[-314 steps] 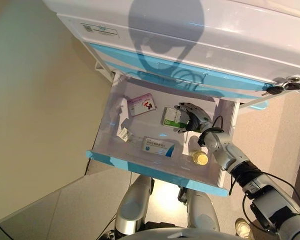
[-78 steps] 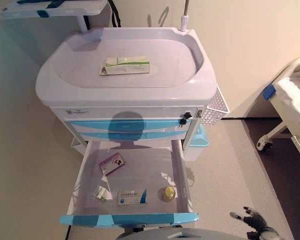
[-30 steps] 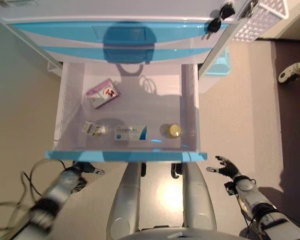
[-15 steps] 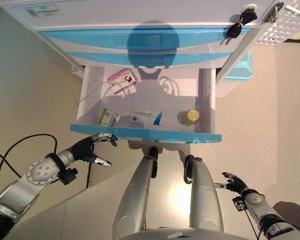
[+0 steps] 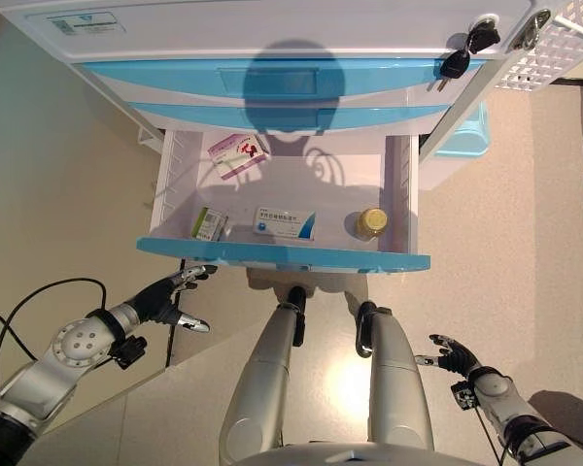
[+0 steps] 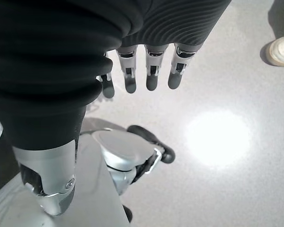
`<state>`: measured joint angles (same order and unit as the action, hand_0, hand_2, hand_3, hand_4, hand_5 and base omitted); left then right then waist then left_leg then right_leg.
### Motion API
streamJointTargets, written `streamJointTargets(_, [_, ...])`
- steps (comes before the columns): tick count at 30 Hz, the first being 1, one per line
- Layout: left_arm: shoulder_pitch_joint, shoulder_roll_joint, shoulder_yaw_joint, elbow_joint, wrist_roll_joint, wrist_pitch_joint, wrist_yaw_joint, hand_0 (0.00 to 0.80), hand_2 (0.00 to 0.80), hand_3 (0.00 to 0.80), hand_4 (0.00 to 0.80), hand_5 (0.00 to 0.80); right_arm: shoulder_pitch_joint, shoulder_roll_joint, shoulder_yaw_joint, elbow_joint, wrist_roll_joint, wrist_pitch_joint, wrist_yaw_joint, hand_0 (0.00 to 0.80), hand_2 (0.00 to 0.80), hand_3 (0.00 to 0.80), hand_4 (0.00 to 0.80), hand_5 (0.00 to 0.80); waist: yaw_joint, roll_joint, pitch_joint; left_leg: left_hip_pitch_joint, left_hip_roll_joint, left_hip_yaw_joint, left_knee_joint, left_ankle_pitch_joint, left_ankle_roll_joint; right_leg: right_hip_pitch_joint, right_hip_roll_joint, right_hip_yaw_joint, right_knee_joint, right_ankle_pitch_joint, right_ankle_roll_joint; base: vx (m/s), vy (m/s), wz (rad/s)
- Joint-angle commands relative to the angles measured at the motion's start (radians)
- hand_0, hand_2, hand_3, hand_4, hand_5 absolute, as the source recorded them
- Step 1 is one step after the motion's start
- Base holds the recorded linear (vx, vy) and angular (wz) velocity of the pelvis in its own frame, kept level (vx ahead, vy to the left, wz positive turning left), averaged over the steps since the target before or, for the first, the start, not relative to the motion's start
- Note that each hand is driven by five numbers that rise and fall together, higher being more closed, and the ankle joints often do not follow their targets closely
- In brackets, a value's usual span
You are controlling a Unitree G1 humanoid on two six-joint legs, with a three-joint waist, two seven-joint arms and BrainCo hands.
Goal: Open the drawer and pick up the medicine
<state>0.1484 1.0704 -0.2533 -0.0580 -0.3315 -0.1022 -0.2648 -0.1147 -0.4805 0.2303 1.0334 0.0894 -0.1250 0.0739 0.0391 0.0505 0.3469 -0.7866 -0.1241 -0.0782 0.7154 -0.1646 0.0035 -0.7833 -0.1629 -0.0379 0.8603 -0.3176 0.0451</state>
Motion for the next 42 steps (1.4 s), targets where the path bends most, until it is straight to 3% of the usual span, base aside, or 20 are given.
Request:
streamJointTargets(1, [0.039,-0.007,0.033,-0.020,-0.025,-0.019,0.012,0.000,0.000,0.000,0.000,0.000,0.024,-0.025,0.011,0.017,-0.005,-0.007,-0.014,0.000,0.000,0.000,0.000,0.000,-0.017,0.011,-0.035,0.078,-0.031,0.015,-0.102,-0.024,0.068,0.043,-0.010,-0.017,-0.166,0.153,0.011,0.000,0.000,0.00])
streamJointTargets(8, [0.009,-0.016,-0.049,0.048,0.015,-0.010,-0.002,0.000,0.000,0.000,0.000,0.000,0.007,-0.027,0.025,0.003,-0.005,-0.007,-0.020,0.000,0.000,0.000,0.000,0.000,-0.022,0.008,-0.029,0.091,-0.028,0.014,-0.121,-0.016,0.066,0.060,-0.005,-0.016,-0.192,0.164,0.012,0.002,0.000,0.00])
streamJointTargets(12, [0.002,-0.109,-0.090,0.187,0.080,-0.001,0.026,0.000,0.000,0.000,0.000,0.000,-0.002,-0.025,0.030,-0.003,-0.002,-0.005,-0.026,0.000,0.000,0.000,0.000,0.000,-0.026,0.005,-0.022,0.094,-0.021,0.018,-0.150,0.025,0.068,0.064,-0.006,-0.023,-0.222,0.203,0.006,-0.032,0.001,-0.02])
streamJointTargets(14, [0.012,-0.168,-0.106,0.271,0.135,0.001,0.038,0.000,0.000,0.000,0.000,0.000,-0.004,-0.024,0.027,-0.002,-0.005,-0.003,-0.034,0.000,0.000,0.000,0.000,0.000,-0.026,0.001,-0.020,0.114,-0.018,0.013,-0.145,-0.005,0.065,0.081,-0.002,-0.017,-0.216,0.176,0.012,0.014,-0.001,-0.04])
streamJointTargets(15, [0.009,-0.169,-0.107,0.273,0.136,0.000,0.038,0.000,0.000,0.000,0.000,0.000,-0.005,-0.025,0.025,-0.003,-0.005,-0.004,-0.035,0.000,0.000,0.000,0.000,0.000,-0.027,0.002,-0.018,0.101,-0.017,0.018,-0.154,0.026,0.068,0.072,-0.005,-0.024,-0.229,0.206,0.005,0.102,-0.012,-0.03])
streamJointTargets(16, [0.014,-0.189,-0.111,0.304,0.153,-0.001,0.042,0.000,0.000,0.000,0.000,0.000,-0.002,-0.026,0.023,-0.003,-0.006,-0.003,-0.037,0.000,0.000,0.000,0.000,0.000,-0.026,0.002,-0.019,0.116,-0.017,0.013,-0.147,-0.005,0.065,0.084,-0.002,-0.018,-0.220,0.177,0.012,-0.077,0.015,0.01])
streamJointTargets(17, [0.014,-0.210,-0.113,0.334,0.182,-0.003,0.051,0.000,0.000,0.000,0.000,0.000,-0.004,-0.026,0.022,-0.008,-0.009,-0.003,-0.042,0.000,0.000,0.000,0.000,0.000,-0.028,0.001,-0.018,0.107,-0.015,0.019,-0.158,0.026,0.068,0.078,-0.004,-0.024,-0.235,0.207,0.005,0.000,0.000,0.00])
streamJointTargets(22, [-0.012,-0.262,-0.110,0.383,0.257,0.000,0.082,0.000,0.000,0.000,0.000,0.000,-0.004,-0.029,0.016,-0.016,-0.020,-0.006,-0.058,0.000,0.000,0.000,0.000,0.000,-0.029,-0.004,-0.017,0.110,-0.012,0.020,-0.169,0.033,0.065,0.083,-0.002,-0.026,-0.252,0.215,0.008,0.003,0.000,-0.01])
streamJointTargets(23, [-0.019,-0.272,-0.107,0.394,0.267,-0.001,0.090,0.000,0.000,0.000,0.000,0.000,-0.003,-0.028,0.014,-0.016,-0.019,-0.006,-0.061,0.000,0.000,0.000,0.000,0.000,-0.028,-0.005,-0.018,0.123,-0.012,0.015,-0.162,0.002,0.062,0.094,0.001,-0.019,-0.242,0.186,0.015,0.000,0.000,0.00])
streamJointTargets(26, [-0.059,-0.297,-0.092,0.412,0.300,-0.003,0.122,0.000,0.000,0.000,0.000,0.000,-0.006,-0.022,0.009,-0.024,-0.017,-0.007,-0.064,0.000,0.000,0.000,0.000,0.000,-0.030,-0.011,-0.012,0.111,-0.010,0.021,-0.174,0.037,0.064,0.085,-0.002,-0.027,-0.258,0.221,0.009,-0.008,0.002,-0.02])
streamJointTargets(27, [-0.069,-0.304,-0.084,0.417,0.307,-0.004,0.130,0.000,0.000,0.000,0.000,0.000,-0.004,-0.021,0.009,-0.027,-0.018,-0.007,-0.066,0.000,0.000,0.000,0.000,0.000,-0.031,-0.013,-0.013,0.126,-0.010,0.017,-0.167,0.005,0.060,0.095,0.001,-0.021,-0.246,0.192,0.016,-0.006,0.005,-0.04])
streamJointTargets(28, [-0.083,-0.313,-0.081,0.426,0.314,-0.002,0.138,0.000,0.000,0.000,0.000,0.000,-0.006,-0.018,0.007,-0.025,-0.018,-0.007,-0.066,0.000,0.000,0.000,0.000,0.000,-0.033,-0.016,-0.011,0.113,-0.008,0.024,-0.175,0.037,0.063,0.085,-0.001,-0.027,-0.261,0.222,0.008,0.082,-0.003,-0.04])
streamJointTargets(29, [-0.109,-0.328,-0.077,0.450,0.337,-0.001,0.156,0.000,0.000,0.000,0.000,0.000,-0.004,-0.017,0.008,-0.028,-0.019,-0.007,-0.066,0.000,0.000,0.000,0.000,0.000,-0.035,-0.019,-0.014,0.123,-0.007,0.022,-0.166,0.005,0.060,0.092,0.004,-0.017,-0.250,0.195,0.016,-0.002,0.018,-0.07])
streamJointTargets(31, [-0.133,-0.331,-0.074,0.454,0.349,0.000,0.167,0.000,0.000,0.000,0.000,0.000,-0.006,-0.017,0.005,-0.027,-0.021,-0.006,-0.066,0.000,0.000,0.000,0.000,0.000,-0.038,-0.022,-0.014,0.111,-0.006,0.029,-0.177,0.036,0.062,0.082,0.003,-0.019,-0.265,0.226,0.009,0.000,0.018,-0.07])
streamJointTargets(32, [-0.157,-0.335,-0.069,0.456,0.359,0.002,0.175,0.000,0.000,0.000,0.000,0.000,-0.001,-0.019,0.004,-0.037,-0.022,-0.006,-0.065,0.000,0.000,0.000,0.000,0.000,-0.042,-0.027,-0.019,0.119,-0.005,0.029,-0.167,0.003,0.059,0.086,0.008,-0.009,-0.254,0.200,0.016,-0.090,0.021,-0.02])
streamJointTargets(33, [-0.159,-0.335,-0.068,0.455,0.360,0.002,0.175,0.000,0.000,0.000,0.000,0.000,-0.003,-0.019,0.002,-0.038,-0.022,-0.006,-0.066,0.000,0.000,0.000,0.000,0.000,-0.042,-0.027,-0.018,0.106,-0.005,0.034,-0.176,0.035,0.062,0.077,0.005,-0.014,-0.268,0.230,0.010,0.083,0.010,-0.07])
streamJointTargets(34, [-0.189,-0.337,-0.063,0.463,0.362,0.005,0.186,0.000,0.000,0.000,0.000,0.000,0.000,-0.019,0.003,-0.035,-0.022,-0.005,-0.064,0.000,0.000,0.000,0.000,0.000,-0.047,-0.031,-0.021,0.117,-0.004,0.033,-0.167,0.003,0.059,0.084,0.009,-0.005,-0.257,0.203,0.016,-0.002,0.013,-0.07])
streamJointTargets(39, [-0.265,-0.339,-0.053,0.479,0.365,0.012,0.211,0.000,0.000,0.000,0.000,0.000,0.003,-0.023,-0.004,-0.035,-0.018,0.001,-0.059,0.000,0.000,0.000,0.000,0.000,-0.057,-0.040,-0.025,0.113,0.000,0.043,-0.165,0.000,0.060,0.075,0.014,0.006,-0.258,0.209,0.019,0.019,0.026,-0.05])
streamJointTargets(41, [-0.286,-0.335,-0.048,0.465,0.363,0.014,0.214,0.000,0.000,0.000,0.000,0.000,0.005,-0.026,-0.009,-0.039,-0.018,0.004,-0.054,0.000,0.000,0.000,0.000,0.000,-0.061,-0.043,-0.026,0.099,0.001,0.051,-0.175,0.032,0.064,0.064,0.012,0.004,-0.276,0.242,0.014,-0.040,0.027,-0.12])
streamJointTargets(42, [-0.285,-0.335,-0.049,0.466,0.363,0.014,0.213,0.000,0.000,0.000,0.000,0.000,0.007,-0.026,-0.008,-0.038,-0.018,0.004,-0.054,0.000,0.000,0.000,0.000,0.000,-0.060,-0.043,-0.027,0.112,0.001,0.045,-0.165,0.000,0.061,0.074,0.015,0.009,-0.262,0.212,0.020,0.003,0.020,-0.14])
